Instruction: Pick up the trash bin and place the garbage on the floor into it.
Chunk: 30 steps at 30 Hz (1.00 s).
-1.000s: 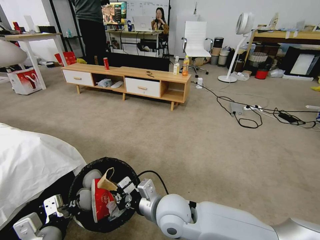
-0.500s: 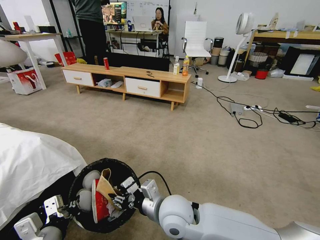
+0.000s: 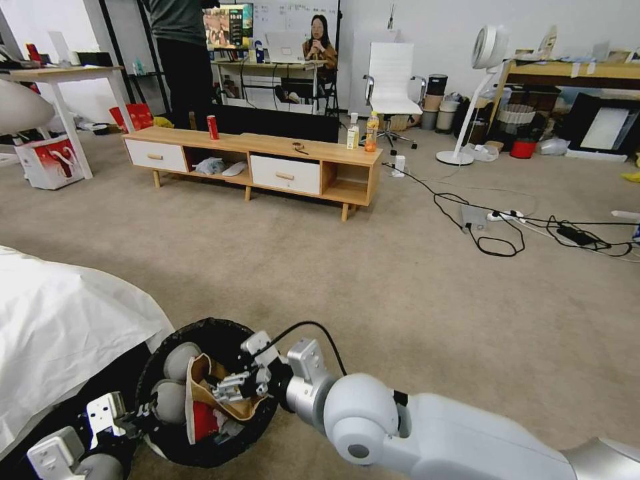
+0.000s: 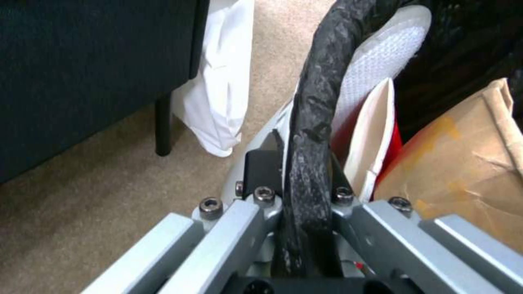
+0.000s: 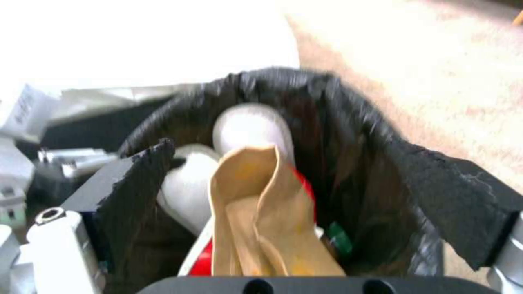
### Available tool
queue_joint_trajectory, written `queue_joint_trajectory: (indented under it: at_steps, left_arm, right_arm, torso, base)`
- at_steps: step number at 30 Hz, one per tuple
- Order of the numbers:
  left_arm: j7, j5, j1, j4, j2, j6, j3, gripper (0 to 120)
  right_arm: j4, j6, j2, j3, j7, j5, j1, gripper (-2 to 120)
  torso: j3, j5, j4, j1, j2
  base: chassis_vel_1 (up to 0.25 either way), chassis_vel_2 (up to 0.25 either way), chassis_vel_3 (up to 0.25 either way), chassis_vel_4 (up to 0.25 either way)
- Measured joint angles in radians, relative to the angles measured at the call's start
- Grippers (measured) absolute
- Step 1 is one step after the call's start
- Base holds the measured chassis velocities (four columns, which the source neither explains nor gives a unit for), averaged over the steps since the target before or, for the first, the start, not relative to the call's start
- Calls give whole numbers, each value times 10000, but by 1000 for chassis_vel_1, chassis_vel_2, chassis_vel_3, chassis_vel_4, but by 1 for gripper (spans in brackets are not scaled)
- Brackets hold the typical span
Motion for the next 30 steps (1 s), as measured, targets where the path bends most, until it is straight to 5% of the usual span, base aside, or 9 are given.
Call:
queue_joint_trajectory:
  at_steps: [21, 22, 30]
  left_arm:
    - [16, 17, 164, -89, 31, 0, -141, 3]
    - [23, 17, 192, -126, 38, 0, -176, 3]
    - [46, 39, 346, -263, 23, -1, -173, 3]
  right_arm:
    - [1571, 255, -1364, 3799, -283, 160, -1172, 100]
    - [1737, 834, -1692, 4936, -565, 72, -1790, 100]
    - [2037, 3050, -2470, 7602, -716, -933, -3876, 100]
  torso:
    - [0, 2, 0, 0, 0]
    - [0, 3, -2, 0, 0]
    - [0, 2, -6, 0, 1]
  base:
    - [0, 0, 0, 0]
    - [0, 0, 0, 0]
    - [0, 0, 0, 0]
